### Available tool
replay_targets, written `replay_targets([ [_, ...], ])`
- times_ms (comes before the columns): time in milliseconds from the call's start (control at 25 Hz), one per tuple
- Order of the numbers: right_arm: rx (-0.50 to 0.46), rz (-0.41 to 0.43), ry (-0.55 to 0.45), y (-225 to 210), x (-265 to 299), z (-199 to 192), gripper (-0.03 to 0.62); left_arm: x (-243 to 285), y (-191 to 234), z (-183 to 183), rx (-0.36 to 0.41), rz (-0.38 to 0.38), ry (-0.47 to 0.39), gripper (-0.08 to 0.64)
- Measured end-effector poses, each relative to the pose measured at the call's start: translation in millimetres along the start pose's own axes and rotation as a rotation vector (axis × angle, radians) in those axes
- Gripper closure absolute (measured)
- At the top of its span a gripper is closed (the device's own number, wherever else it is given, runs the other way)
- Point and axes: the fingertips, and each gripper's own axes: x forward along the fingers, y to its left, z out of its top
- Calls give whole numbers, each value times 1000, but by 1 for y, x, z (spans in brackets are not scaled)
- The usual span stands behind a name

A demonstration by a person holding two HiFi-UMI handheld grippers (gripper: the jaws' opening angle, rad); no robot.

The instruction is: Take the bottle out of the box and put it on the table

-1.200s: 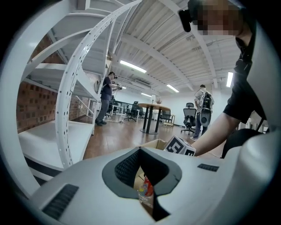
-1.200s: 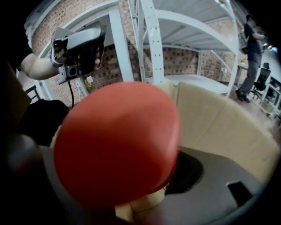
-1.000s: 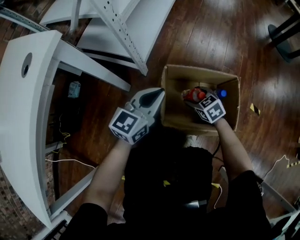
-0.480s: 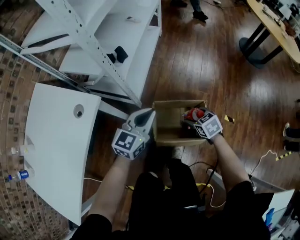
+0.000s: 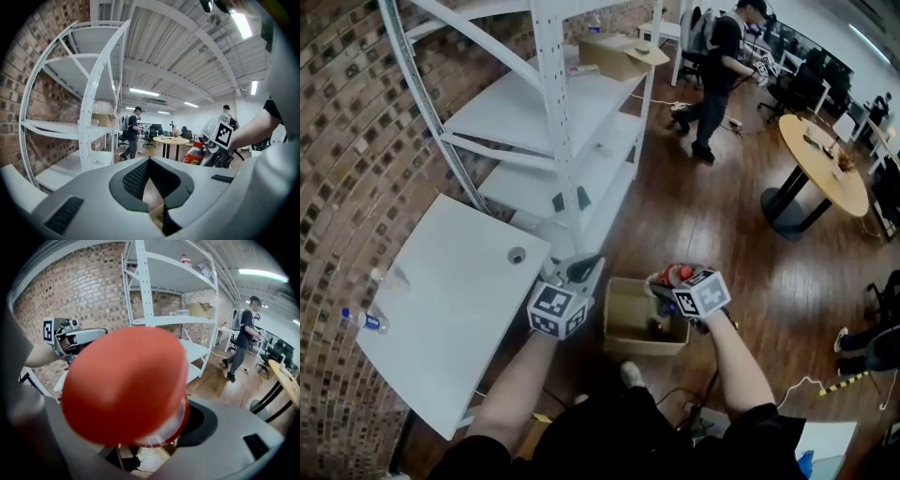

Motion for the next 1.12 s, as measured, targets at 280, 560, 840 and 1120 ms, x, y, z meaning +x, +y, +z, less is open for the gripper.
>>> replay_targets([
  [280,-211,201,-78,82,-23,77,253,-59,12,57,56,165,-111,558],
  [560,-432,340,-101,148,-1,115,252,-146,48,68,96,433,-129,558],
  [840,-560,518,-126,206,7,150,253,-222,62,71,88,702,-142,558],
  [1120,-683,705,-114,275,18,159,252,-293,52,53,44,931,-143,558],
])
